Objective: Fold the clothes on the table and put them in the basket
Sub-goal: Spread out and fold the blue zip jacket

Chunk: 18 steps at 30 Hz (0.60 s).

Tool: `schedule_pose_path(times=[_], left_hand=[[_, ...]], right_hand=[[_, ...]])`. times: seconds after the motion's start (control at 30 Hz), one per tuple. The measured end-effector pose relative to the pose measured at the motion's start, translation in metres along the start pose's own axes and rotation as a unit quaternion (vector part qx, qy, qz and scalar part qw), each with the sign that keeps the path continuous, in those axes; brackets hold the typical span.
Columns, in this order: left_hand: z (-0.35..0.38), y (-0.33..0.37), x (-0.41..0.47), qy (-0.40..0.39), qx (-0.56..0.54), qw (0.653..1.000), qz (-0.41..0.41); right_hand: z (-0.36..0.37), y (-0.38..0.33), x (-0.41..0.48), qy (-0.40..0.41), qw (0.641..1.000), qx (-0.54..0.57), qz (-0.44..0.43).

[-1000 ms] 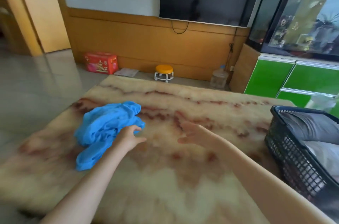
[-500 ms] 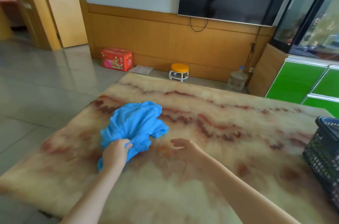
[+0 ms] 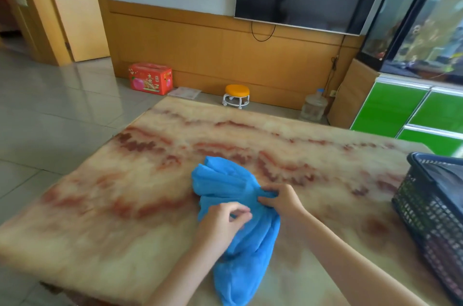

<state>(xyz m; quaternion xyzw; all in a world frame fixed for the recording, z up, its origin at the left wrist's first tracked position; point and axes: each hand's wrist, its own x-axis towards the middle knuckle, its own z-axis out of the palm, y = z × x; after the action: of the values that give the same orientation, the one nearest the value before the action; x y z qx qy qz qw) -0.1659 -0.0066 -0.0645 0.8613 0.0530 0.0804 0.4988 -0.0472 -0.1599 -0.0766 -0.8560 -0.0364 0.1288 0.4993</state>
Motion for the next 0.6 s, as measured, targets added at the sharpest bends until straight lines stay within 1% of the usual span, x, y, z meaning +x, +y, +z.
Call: schedule_pose_path(times=[0.03, 0.07, 0.1, 0.13, 0.17, 0.23, 0.27, 0.3, 0.33, 0.37, 0.4, 0.43, 0.47, 0.53, 0.57, 0.6], left_hand=[[-0.004, -0.002, 0.004, 0.045, 0.012, 0.999, 0.015], [-0.007, -0.006, 0.009, 0.071, 0.032, 0.996, 0.037], [-0.007, -0.009, 0.012, 0.079, 0.047, 0.994, 0.058], [-0.005, -0.01, 0.015, 0.07, 0.047, 0.994, 0.07], [0.001, -0.008, 0.016, 0.042, 0.028, 0.997, 0.063], [0.017, 0.002, 0.017, -0.024, -0.035, 0.999, 0.012], [0.027, 0.006, 0.018, -0.044, -0.05, 0.998, -0.007], [0.036, 0.007, 0.02, -0.044, -0.046, 0.998, -0.012], [0.043, 0.008, 0.022, -0.023, -0.022, 0.999, -0.007], [0.046, 0.005, 0.025, 0.021, 0.01, 1.0, -0.007], [0.046, 0.001, 0.029, 0.074, 0.031, 0.996, -0.026], [0.044, -0.006, 0.033, 0.128, 0.017, 0.99, -0.054], [0.038, -0.014, 0.039, 0.169, -0.039, 0.98, -0.093], [0.023, -0.025, 0.048, 0.202, -0.196, 0.943, -0.18], [0.016, -0.028, 0.052, 0.213, -0.248, 0.921, -0.211], [0.009, -0.029, 0.055, 0.224, -0.272, 0.906, -0.234]], right_hand=[[-0.01, 0.003, -0.003, 0.01, 1.0, -0.015, -0.018], [-0.019, 0.003, -0.007, 0.022, 0.999, -0.021, -0.032], [-0.028, 0.001, -0.012, 0.034, 0.998, -0.018, -0.042], [-0.036, -0.002, -0.016, 0.052, 0.997, -0.01, -0.052], [-0.042, -0.005, -0.018, 0.078, 0.995, 0.0, -0.061], [-0.049, -0.01, -0.024, 0.122, 0.99, 0.021, -0.068], [-0.051, -0.013, -0.028, 0.116, 0.99, 0.04, -0.068], [-0.051, -0.018, -0.032, 0.072, 0.992, 0.082, -0.06], [-0.05, -0.021, -0.035, -0.008, 0.991, 0.125, -0.045], [-0.049, -0.024, -0.039, -0.083, 0.986, 0.139, -0.036], [-0.048, -0.024, -0.04, -0.133, 0.983, 0.115, -0.044], [-0.048, -0.021, -0.038, -0.144, 0.984, 0.091, -0.059], [-0.048, -0.013, -0.032, -0.129, 0.986, 0.077, -0.079], [-0.05, -0.003, -0.024, -0.091, 0.987, 0.094, -0.096], [-0.05, 0.003, -0.02, -0.081, 0.986, 0.103, -0.1], [-0.049, 0.008, -0.015, -0.071, 0.987, 0.097, -0.103]])
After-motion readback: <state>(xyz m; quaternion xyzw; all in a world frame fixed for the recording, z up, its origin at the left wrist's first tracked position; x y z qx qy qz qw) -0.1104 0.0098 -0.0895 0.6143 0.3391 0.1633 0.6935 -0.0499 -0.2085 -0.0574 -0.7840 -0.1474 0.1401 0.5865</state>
